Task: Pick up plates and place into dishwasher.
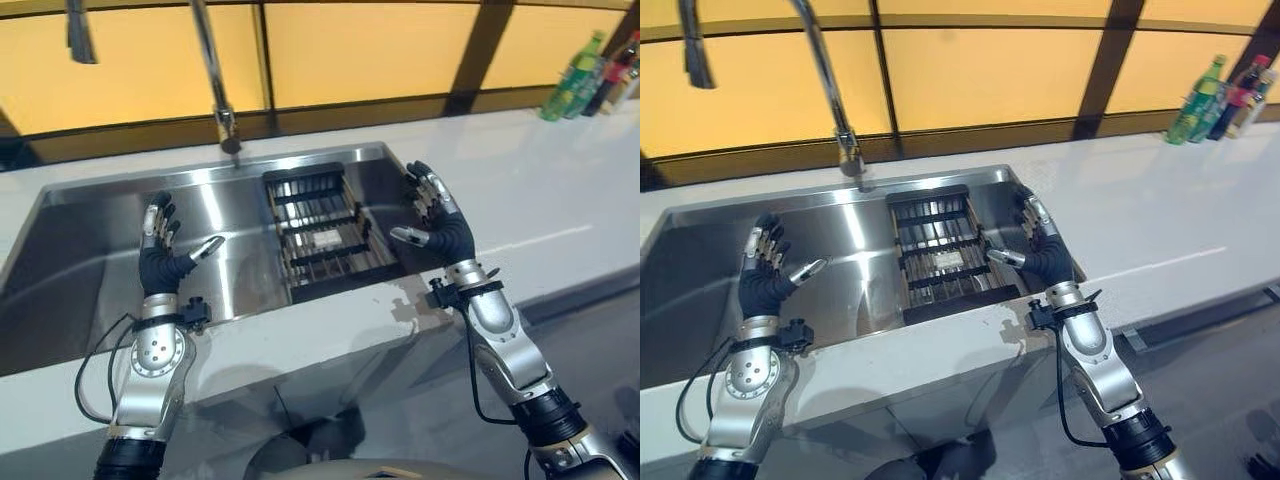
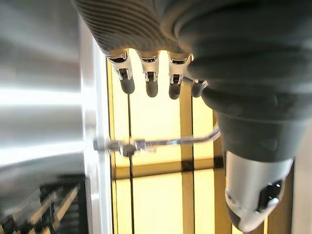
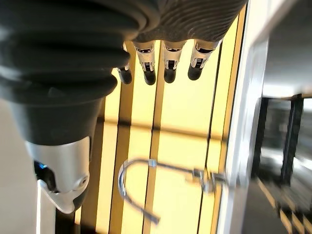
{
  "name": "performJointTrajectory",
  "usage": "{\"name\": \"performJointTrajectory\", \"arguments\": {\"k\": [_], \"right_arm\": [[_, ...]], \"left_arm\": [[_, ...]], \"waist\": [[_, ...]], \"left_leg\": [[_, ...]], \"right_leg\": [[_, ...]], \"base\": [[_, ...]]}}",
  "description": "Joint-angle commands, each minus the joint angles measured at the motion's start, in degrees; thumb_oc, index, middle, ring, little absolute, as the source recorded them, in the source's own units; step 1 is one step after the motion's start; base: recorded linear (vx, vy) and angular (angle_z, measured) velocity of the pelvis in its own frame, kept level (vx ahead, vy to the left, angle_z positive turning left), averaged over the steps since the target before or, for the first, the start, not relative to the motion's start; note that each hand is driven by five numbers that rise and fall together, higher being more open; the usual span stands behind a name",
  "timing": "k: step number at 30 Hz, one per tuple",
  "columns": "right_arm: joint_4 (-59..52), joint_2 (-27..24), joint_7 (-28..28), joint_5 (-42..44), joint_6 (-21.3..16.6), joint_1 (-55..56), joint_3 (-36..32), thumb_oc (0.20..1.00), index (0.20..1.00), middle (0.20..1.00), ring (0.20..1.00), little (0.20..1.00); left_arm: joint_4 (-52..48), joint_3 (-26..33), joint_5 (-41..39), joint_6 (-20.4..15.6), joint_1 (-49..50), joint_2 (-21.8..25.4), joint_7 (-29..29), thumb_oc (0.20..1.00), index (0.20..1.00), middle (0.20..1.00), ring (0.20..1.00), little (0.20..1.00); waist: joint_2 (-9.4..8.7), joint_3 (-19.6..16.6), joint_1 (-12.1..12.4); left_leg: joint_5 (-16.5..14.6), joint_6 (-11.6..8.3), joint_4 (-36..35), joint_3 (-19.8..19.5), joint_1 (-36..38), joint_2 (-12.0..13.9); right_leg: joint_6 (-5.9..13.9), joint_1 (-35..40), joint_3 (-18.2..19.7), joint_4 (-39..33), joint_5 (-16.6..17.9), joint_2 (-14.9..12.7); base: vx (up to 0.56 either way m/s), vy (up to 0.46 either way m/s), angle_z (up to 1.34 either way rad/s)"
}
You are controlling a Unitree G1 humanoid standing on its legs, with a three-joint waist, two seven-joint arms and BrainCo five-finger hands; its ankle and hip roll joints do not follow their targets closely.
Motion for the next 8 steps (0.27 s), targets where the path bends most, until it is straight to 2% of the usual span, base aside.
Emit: {"name": "performJointTrajectory", "arguments": {"k": [1,4,6,8], "right_arm": [[-1.52,-0.16,-1.98,1.51,-1.52,-5.20,1.08,1.000,1.000,1.000,1.000,1.000],[-1.31,-0.34,-3.59,0.43,-1.67,-4.91,1.08,1.000,1.000,1.000,1.000,1.000],[-1.45,-0.98,-4.21,-0.03,-2.11,-3.72,0.53,1.000,1.000,1.000,1.000,1.000],[-0.78,-1.44,-4.27,0.37,-2.31,-3.62,-0.03,1.000,1.000,1.000,1.000,1.000]], "left_arm": [[-3.24,2.98,-2.48,-1.91,-1.89,3.31,-0.92,1.000,1.000,1.000,1.000,1.000],[-3.17,2.73,-3.46,-1.23,-3.29,2.86,-2.96,1.000,1.000,1.000,1.000,1.000],[-2.31,1.19,-4.23,-0.15,-5.55,2.37,-2.80,1.000,1.000,1.000,1.000,1.000],[-1.27,-0.32,-4.11,0.01,-7.05,1.55,-2.12,1.000,1.000,1.000,1.000,1.000]], "waist": [[-1.18,-1.10,1.27],[-0.97,-0.76,0.22],[-0.72,-0.76,-1.92],[-0.14,-0.78,-3.23]], "left_leg": [[-5.27,2.00,2.77,1.49,1.54,-0.57],[-5.49,0.76,4.56,6.09,0.34,1.59],[-5.29,-0.15,5.36,11.97,-0.39,3.83],[-5.15,-0.60,4.46,13.15,-0.02,4.83]], "right_leg": [[1.77,-6.29,0.37,-3.73,11.10,-0.56],[1.67,-5.98,-2.25,-3.93,10.97,-1.24],[1.72,-5.93,-4.49,-3.98,11.11,-2.09],[1.72,-6.06,-4.75,-4.04,11.17,-2.48]], "base": [[-0.04,-0.111,0.22],[-0.05,-0.034,0.43],[-0.07,0.055,0.76],[-0.03,0.096,0.62]]}}
